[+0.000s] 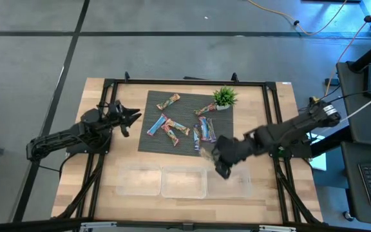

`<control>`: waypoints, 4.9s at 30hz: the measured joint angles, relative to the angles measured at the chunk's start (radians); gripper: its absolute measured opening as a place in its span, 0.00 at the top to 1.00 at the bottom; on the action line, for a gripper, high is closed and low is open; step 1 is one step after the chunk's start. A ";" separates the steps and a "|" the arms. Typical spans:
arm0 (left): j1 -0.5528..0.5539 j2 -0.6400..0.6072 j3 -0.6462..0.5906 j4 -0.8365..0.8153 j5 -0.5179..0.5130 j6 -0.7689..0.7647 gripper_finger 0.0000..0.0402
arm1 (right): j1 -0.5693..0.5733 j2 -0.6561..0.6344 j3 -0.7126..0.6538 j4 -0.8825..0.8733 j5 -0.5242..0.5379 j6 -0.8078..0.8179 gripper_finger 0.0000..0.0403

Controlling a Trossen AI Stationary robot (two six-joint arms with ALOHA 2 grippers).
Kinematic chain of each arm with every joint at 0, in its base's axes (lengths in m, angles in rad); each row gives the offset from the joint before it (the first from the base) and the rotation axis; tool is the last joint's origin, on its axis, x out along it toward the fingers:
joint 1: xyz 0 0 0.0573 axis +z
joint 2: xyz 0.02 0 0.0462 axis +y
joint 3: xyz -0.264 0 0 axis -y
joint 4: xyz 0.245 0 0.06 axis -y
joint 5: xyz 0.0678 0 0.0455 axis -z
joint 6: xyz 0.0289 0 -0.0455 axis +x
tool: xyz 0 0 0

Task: Pick and place Granola Bars by type
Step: Put the yellow granola bar into the right transparent bin, then put the red granola bar into the left transparent bin

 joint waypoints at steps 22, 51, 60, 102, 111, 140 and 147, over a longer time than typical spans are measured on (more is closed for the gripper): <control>-0.098 0.133 0.019 0.014 0.019 0.035 0.71 | 0.248 0.376 -0.001 -0.087 0.055 0.195 0.85; -0.097 0.132 0.019 0.014 0.019 0.000 0.49 | 0.247 0.474 0.003 -0.063 -0.019 0.210 0.75; -0.097 0.133 0.019 0.024 0.018 -0.039 0.42 | 0.236 0.472 0.174 -0.244 -0.028 0.129 0.68; 0.054 1.330 0.708 -0.543 0.013 -0.158 0.42 | -0.371 -0.200 -0.345 0.561 0.225 -0.559 0.68; -0.040 1.452 0.708 -0.469 -0.062 -0.218 0.42 | -0.429 -0.298 -0.471 0.555 0.106 -0.544 0.68; -0.090 1.538 0.707 -0.463 -0.050 -0.444 0.50 | -0.467 -0.302 -0.501 0.474 0.027 -0.753 0.68; -0.090 1.531 0.706 -0.482 -0.099 -0.445 0.70 | -0.467 -0.302 -0.501 0.423 0.027 -0.785 0.68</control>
